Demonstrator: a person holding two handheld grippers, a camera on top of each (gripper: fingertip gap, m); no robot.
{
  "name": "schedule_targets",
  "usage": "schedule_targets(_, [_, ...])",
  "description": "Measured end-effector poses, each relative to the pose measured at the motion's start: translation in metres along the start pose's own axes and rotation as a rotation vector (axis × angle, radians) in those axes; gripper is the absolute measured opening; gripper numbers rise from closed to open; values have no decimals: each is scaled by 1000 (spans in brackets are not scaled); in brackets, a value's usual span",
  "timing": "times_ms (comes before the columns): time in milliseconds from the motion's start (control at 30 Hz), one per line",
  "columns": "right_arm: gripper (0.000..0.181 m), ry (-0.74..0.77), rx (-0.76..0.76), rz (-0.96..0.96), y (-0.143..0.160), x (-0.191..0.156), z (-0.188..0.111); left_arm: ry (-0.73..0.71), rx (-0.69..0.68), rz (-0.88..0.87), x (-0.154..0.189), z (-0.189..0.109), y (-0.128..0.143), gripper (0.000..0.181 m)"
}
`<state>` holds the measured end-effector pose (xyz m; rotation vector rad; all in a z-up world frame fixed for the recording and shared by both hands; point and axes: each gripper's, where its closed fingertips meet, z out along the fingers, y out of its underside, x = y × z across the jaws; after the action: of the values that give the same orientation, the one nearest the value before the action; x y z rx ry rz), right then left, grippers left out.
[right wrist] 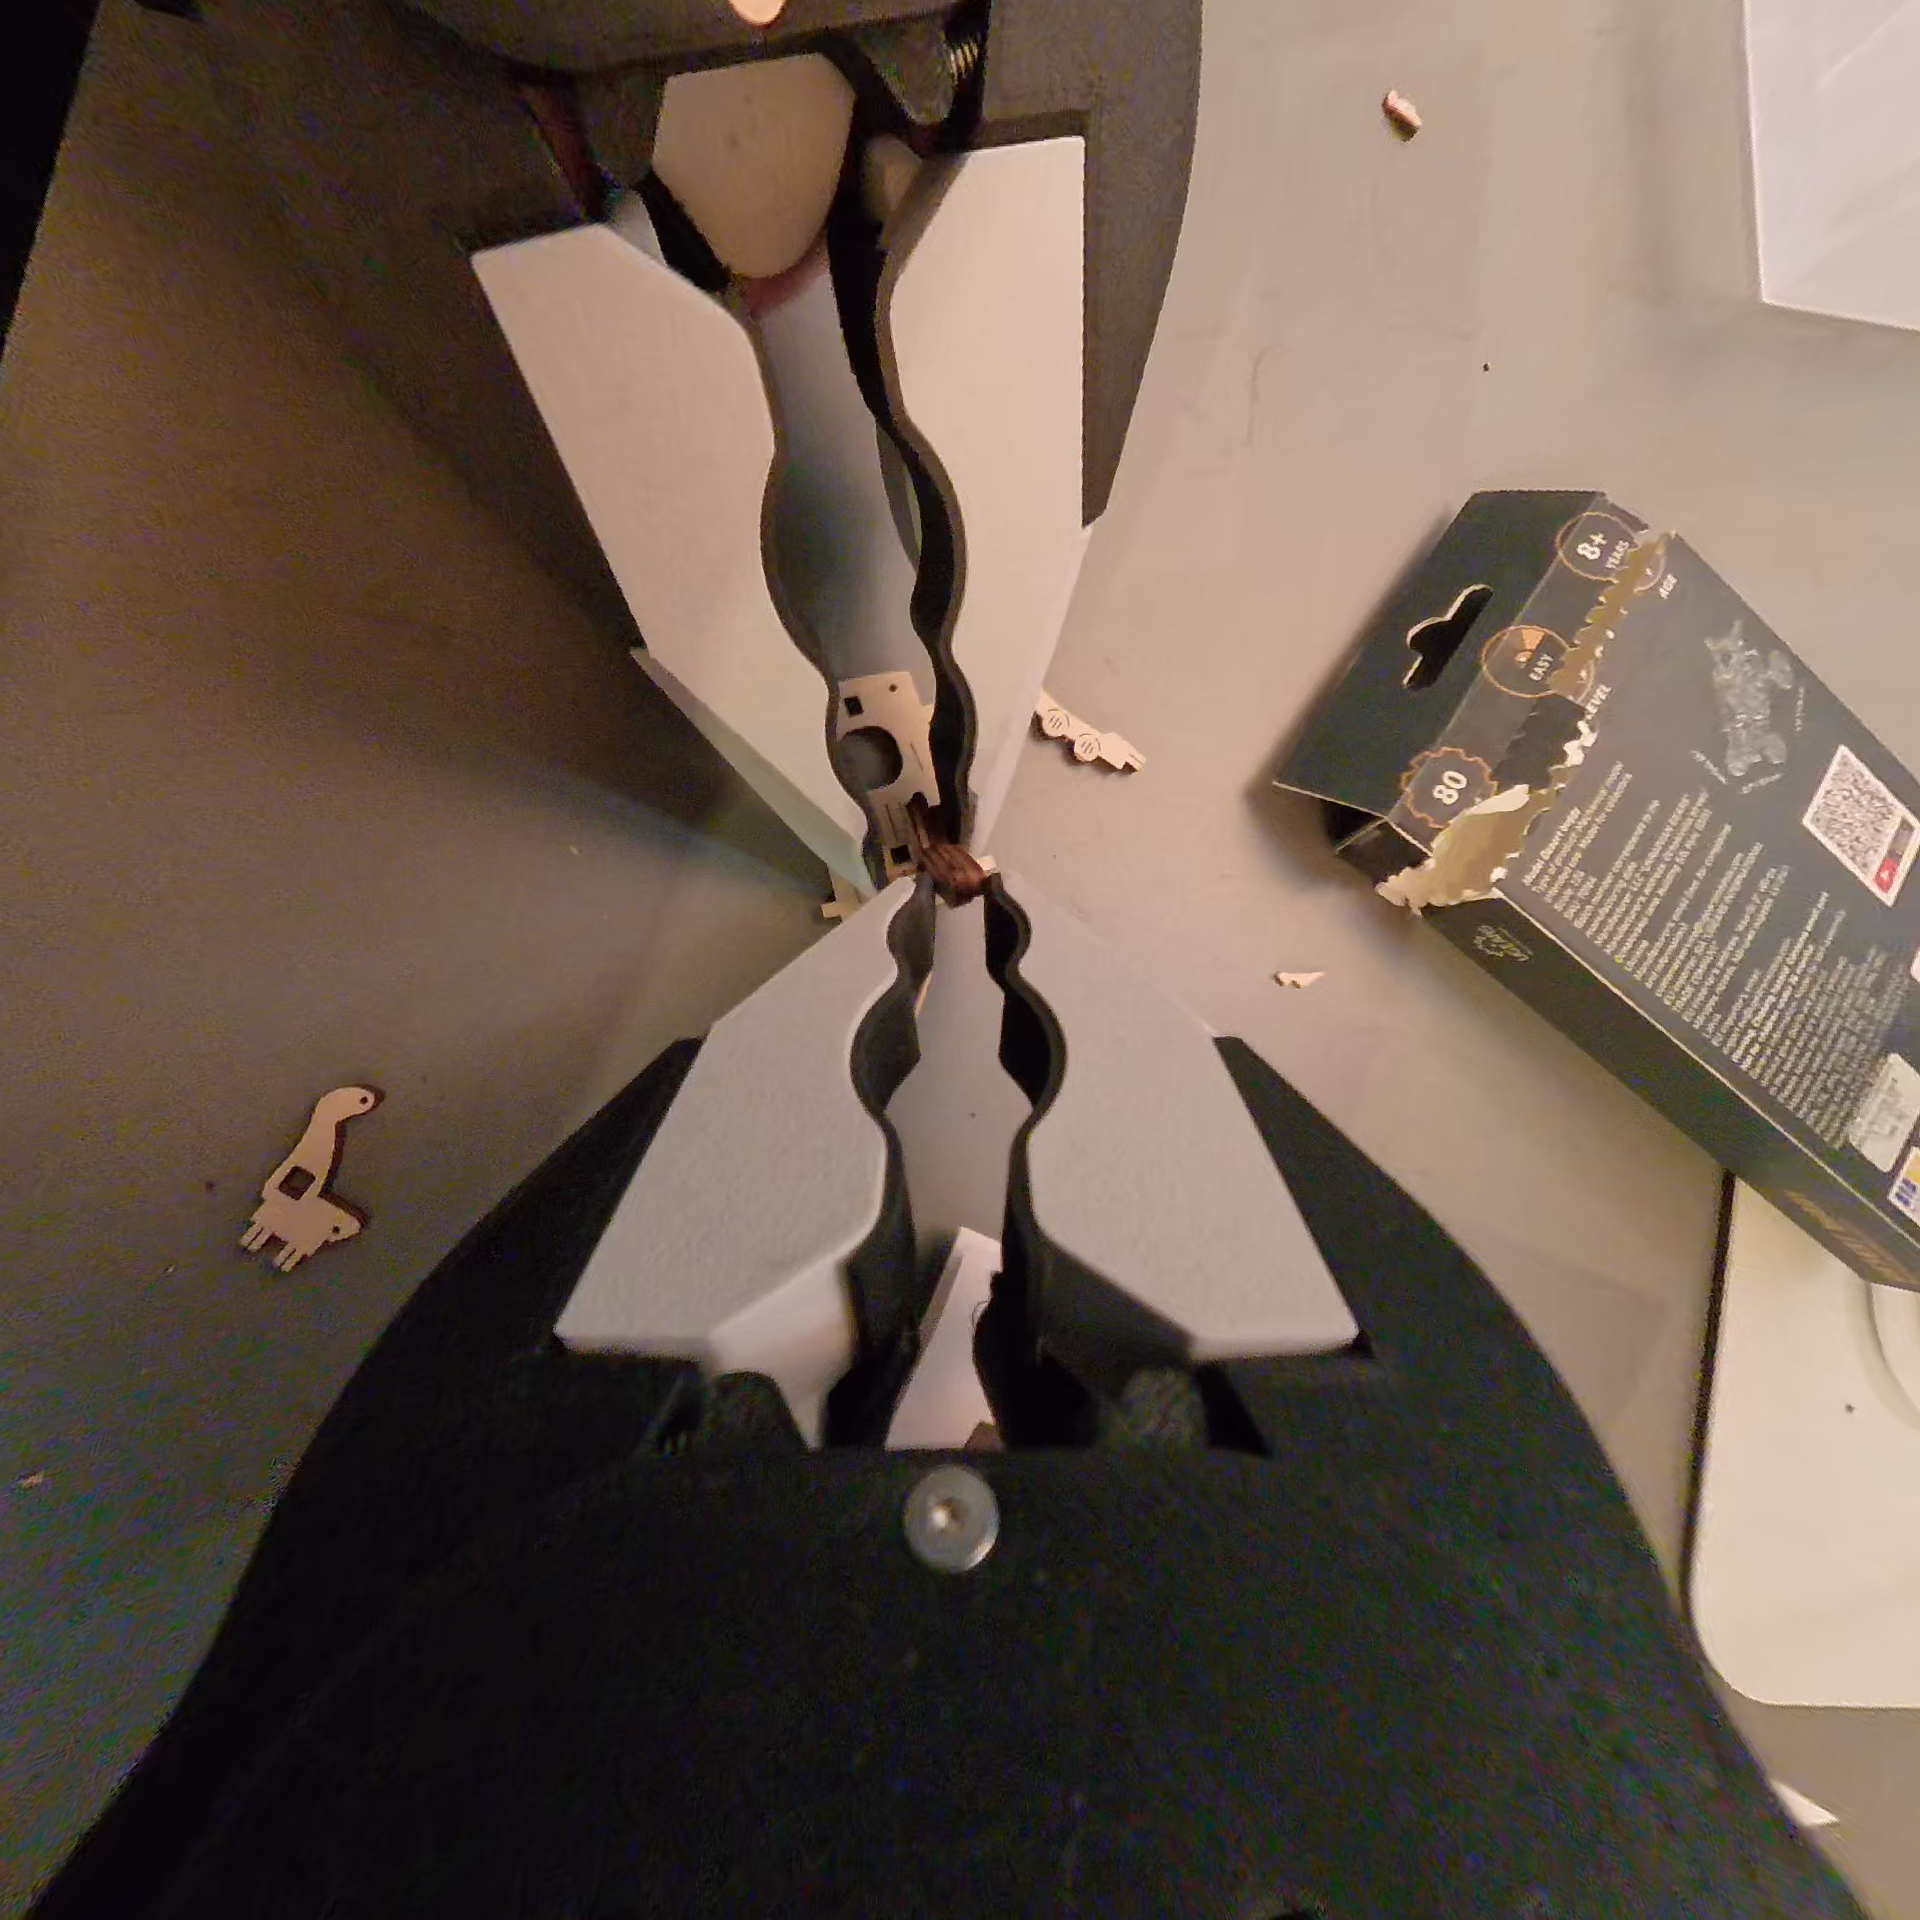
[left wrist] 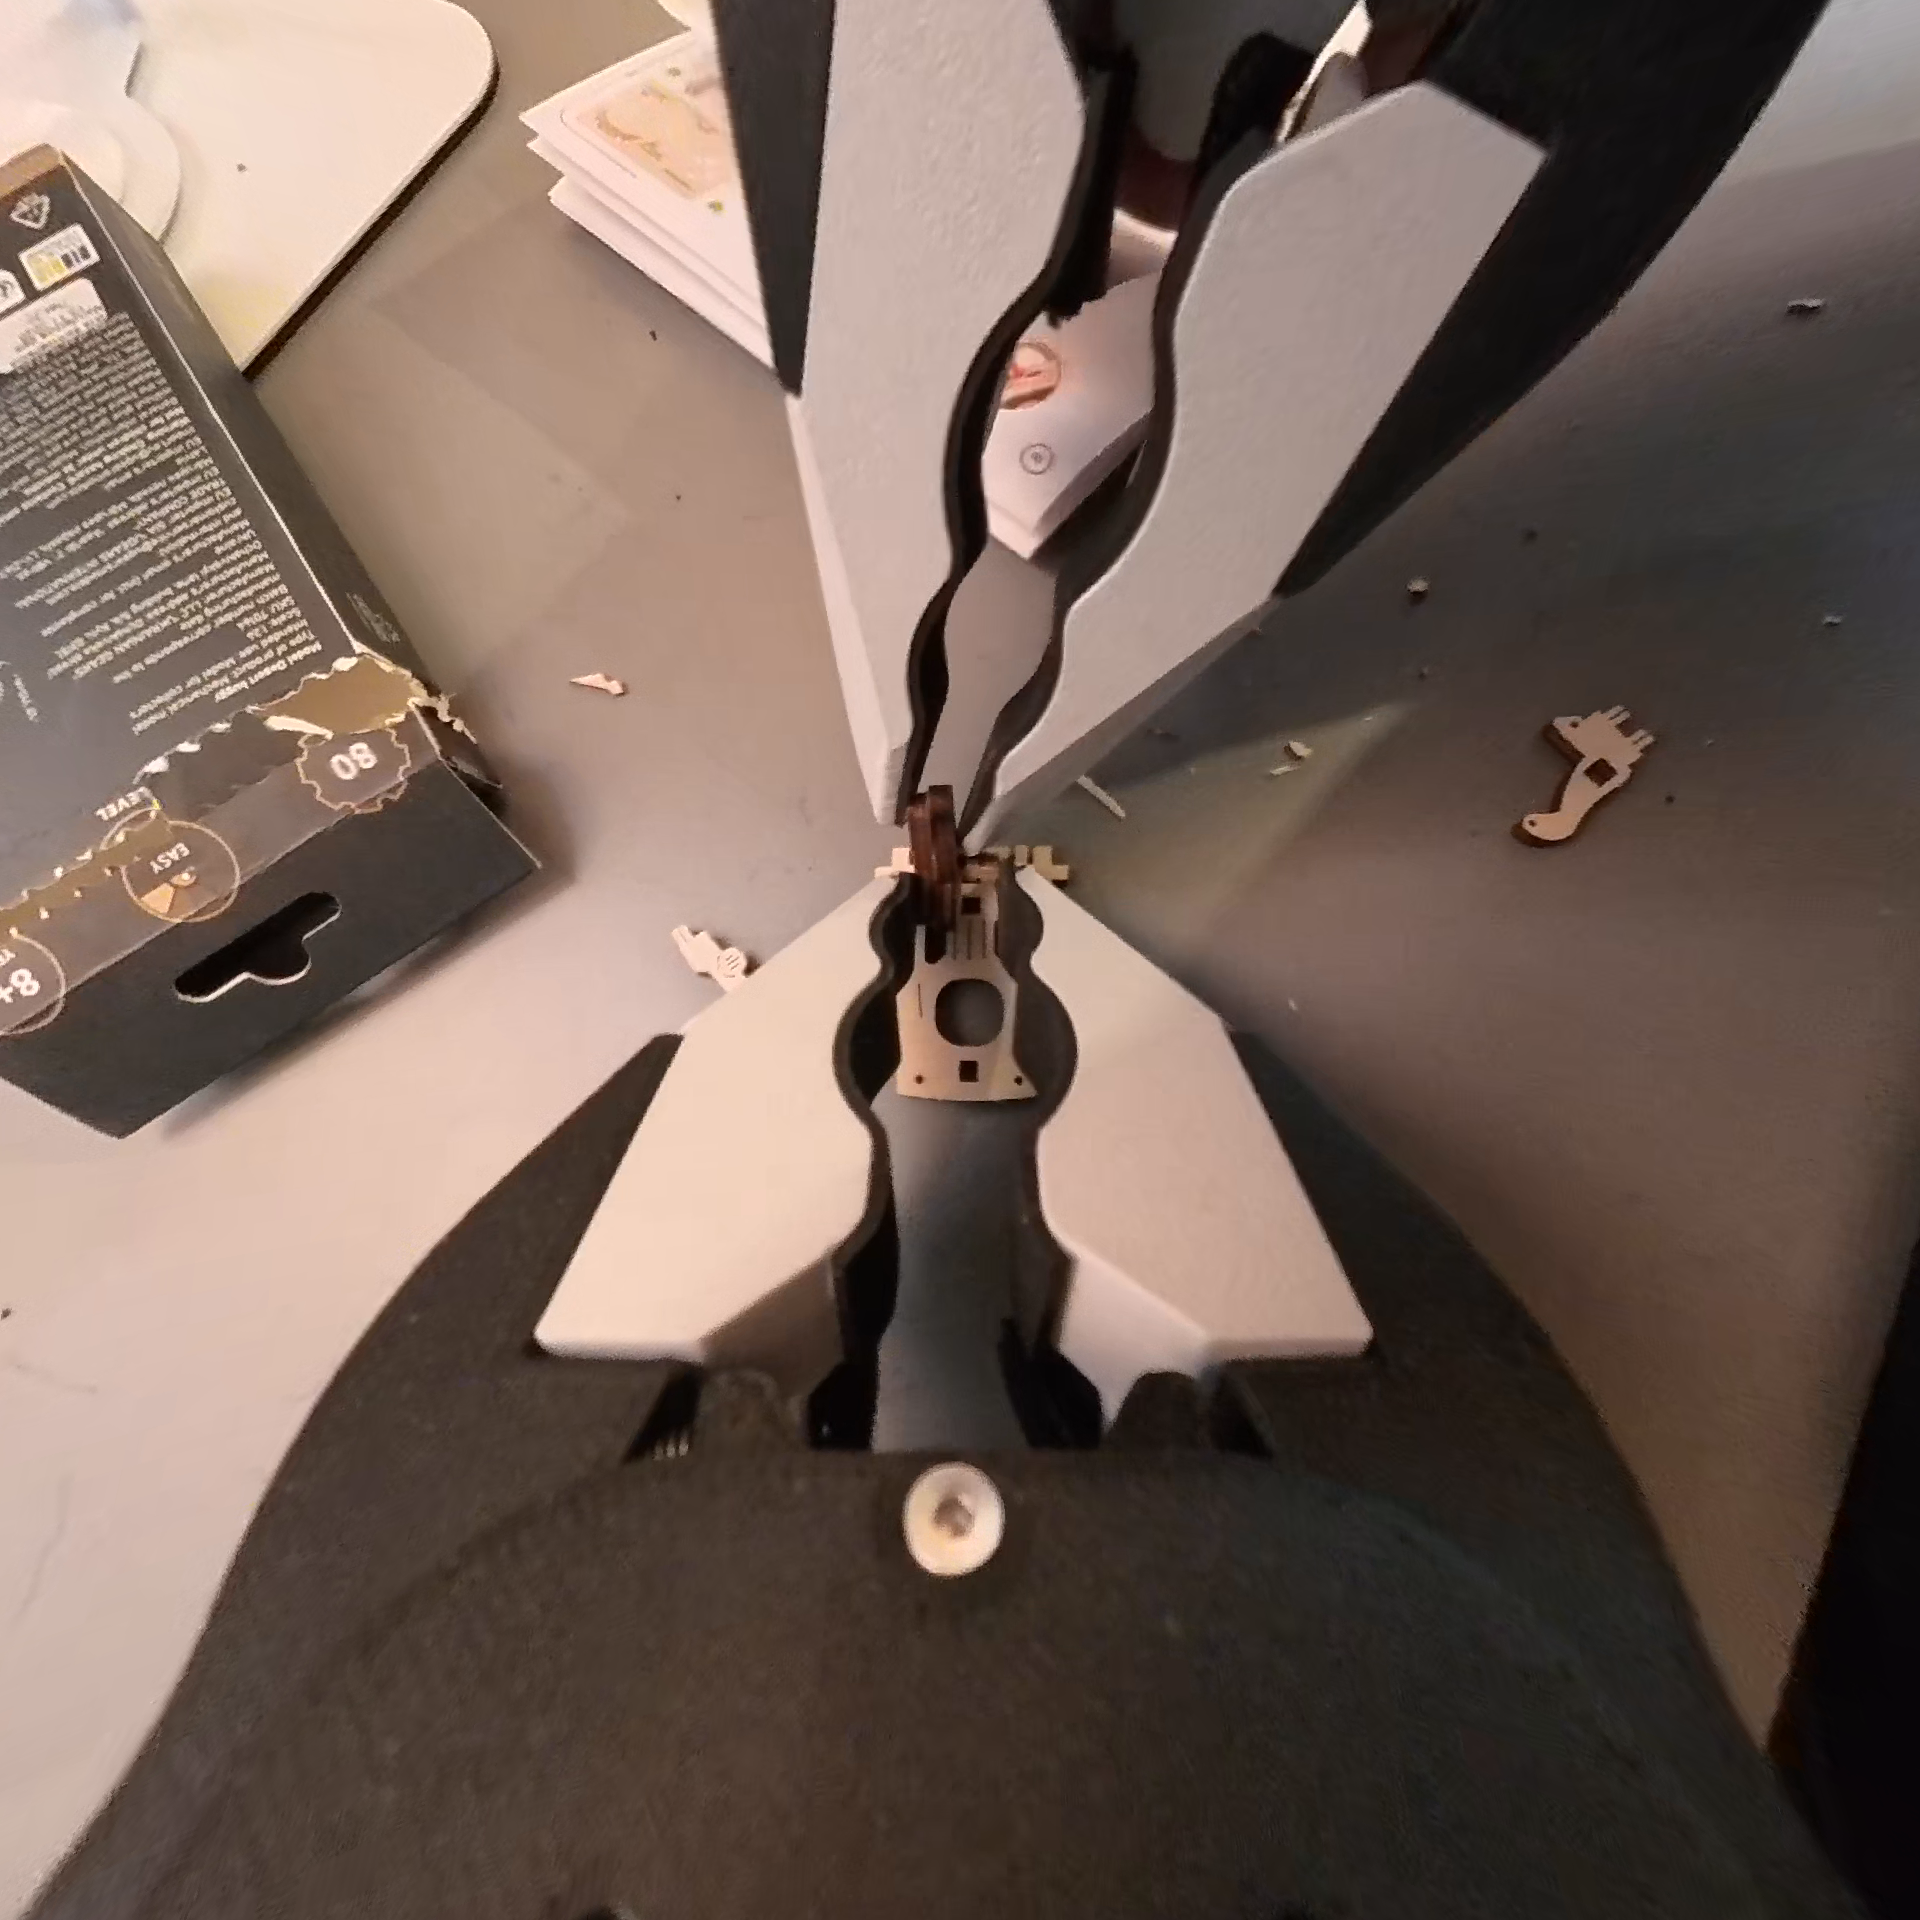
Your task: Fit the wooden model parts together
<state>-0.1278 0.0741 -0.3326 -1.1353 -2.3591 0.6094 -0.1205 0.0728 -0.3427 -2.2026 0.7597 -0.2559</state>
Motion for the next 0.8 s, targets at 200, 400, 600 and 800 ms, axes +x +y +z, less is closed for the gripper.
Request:
schedule_targets(200, [6,-6,6,8,-1,0,1,1,3,10,0,0,0,14])
schedule_targets(400, [6,-10,9,10,-1,0,1,2,1,20,0,0,0,13])
schedule_targets(600, [6,-25,5,9,-1,-1,0,11,3,36,0,0,0,13])
schedule_targets(800, [6,-52,19,-5,1,-1,-1,39,9,62,1,1,-1,13])
